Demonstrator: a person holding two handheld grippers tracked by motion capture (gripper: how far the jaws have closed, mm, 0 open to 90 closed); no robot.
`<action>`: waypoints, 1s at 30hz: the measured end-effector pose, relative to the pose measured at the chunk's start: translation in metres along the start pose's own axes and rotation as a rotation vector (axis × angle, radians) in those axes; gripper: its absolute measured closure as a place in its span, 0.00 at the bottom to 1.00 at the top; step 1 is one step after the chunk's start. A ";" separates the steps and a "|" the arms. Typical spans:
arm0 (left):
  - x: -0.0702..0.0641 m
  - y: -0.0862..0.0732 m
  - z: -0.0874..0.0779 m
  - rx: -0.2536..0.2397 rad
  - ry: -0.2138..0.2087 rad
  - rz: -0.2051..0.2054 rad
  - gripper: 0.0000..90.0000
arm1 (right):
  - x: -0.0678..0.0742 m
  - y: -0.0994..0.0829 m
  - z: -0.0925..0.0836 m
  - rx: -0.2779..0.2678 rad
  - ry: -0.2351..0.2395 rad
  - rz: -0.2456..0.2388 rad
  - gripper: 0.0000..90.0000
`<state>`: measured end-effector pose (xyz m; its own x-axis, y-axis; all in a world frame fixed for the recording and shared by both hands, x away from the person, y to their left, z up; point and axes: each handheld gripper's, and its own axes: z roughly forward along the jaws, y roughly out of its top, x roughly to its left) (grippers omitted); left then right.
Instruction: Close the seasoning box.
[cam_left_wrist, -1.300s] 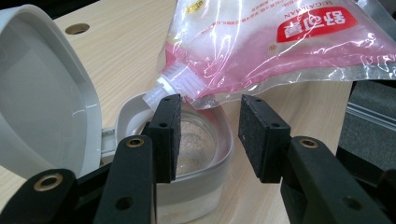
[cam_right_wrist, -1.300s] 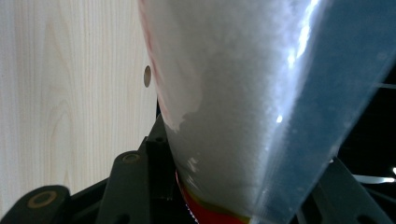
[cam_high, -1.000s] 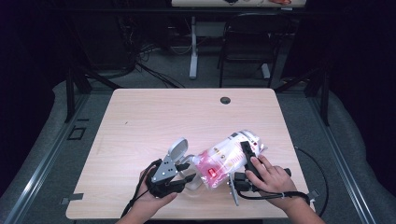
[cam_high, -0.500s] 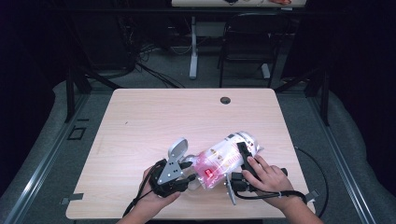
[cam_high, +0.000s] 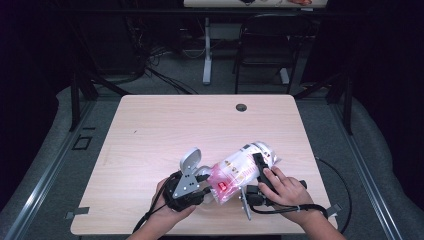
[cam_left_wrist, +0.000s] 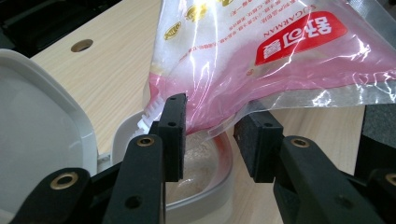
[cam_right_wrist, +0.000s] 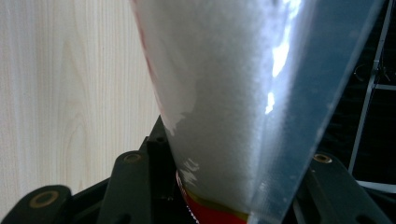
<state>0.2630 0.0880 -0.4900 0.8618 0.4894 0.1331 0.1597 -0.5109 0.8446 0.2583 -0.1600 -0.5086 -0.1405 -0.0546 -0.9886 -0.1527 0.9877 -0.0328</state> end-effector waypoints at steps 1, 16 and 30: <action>0.000 0.000 0.000 -0.003 -0.004 -0.003 0.74 | -0.001 0.001 -0.001 0.007 0.005 -0.009 0.61; -0.002 -0.001 0.000 0.003 -0.026 0.018 0.94 | -0.002 0.007 -0.003 -0.006 -0.011 -0.018 0.62; -0.004 -0.001 0.001 0.010 -0.033 0.024 0.99 | -0.002 0.008 -0.004 -0.003 0.000 -0.019 0.63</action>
<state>0.2599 0.0858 -0.4922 0.8809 0.4535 0.1354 0.1441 -0.5295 0.8360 0.2533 -0.1527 -0.5065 -0.1372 -0.0734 -0.9878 -0.1578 0.9861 -0.0513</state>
